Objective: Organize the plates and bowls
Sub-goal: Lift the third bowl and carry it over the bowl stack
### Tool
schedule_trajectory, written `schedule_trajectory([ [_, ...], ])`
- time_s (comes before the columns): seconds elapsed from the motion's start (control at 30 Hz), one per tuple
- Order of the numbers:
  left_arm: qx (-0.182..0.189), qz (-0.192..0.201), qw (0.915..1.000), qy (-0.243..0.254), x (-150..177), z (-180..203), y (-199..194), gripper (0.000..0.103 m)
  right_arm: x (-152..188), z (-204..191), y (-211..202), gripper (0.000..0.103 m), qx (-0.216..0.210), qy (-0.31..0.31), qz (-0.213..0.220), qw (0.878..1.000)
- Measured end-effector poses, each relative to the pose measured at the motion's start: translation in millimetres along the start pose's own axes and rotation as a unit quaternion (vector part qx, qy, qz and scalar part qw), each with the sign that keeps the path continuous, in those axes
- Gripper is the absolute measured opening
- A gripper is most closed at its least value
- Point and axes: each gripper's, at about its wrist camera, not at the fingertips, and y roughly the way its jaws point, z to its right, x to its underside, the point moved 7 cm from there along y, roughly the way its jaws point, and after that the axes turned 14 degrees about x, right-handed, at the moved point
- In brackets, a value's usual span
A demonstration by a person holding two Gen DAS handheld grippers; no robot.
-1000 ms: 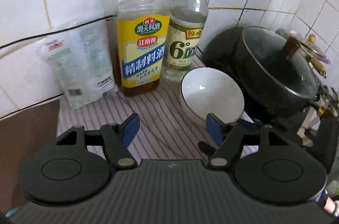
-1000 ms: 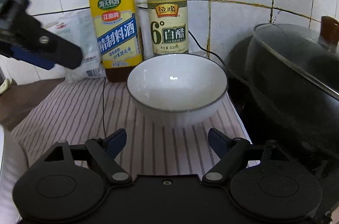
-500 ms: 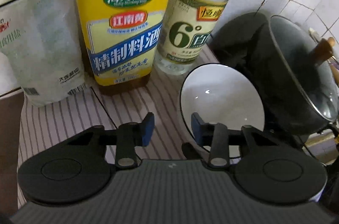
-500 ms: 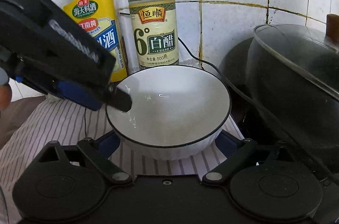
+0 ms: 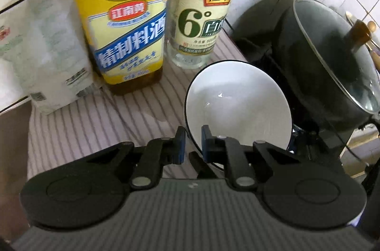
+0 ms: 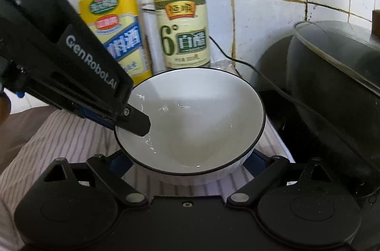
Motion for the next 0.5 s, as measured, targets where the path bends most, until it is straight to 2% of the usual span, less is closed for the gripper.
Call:
schedule_trajectory([
  [0.27, 0.000, 0.010, 0.9999, -0.010, 20.1, 2.0, -49.4, 0.012, 0.2, -11.4, -43.2, 0.097, -0.033, -0.003, 0.012, 0.999],
  [0.5, -0.009, 0.040, 0.9991, -0.012, 46.9, 16.0, -113.6, 0.012, -5.4, -23.0, -101.7, 0.098, -0.075, -0.019, 0.042, 0.996],
])
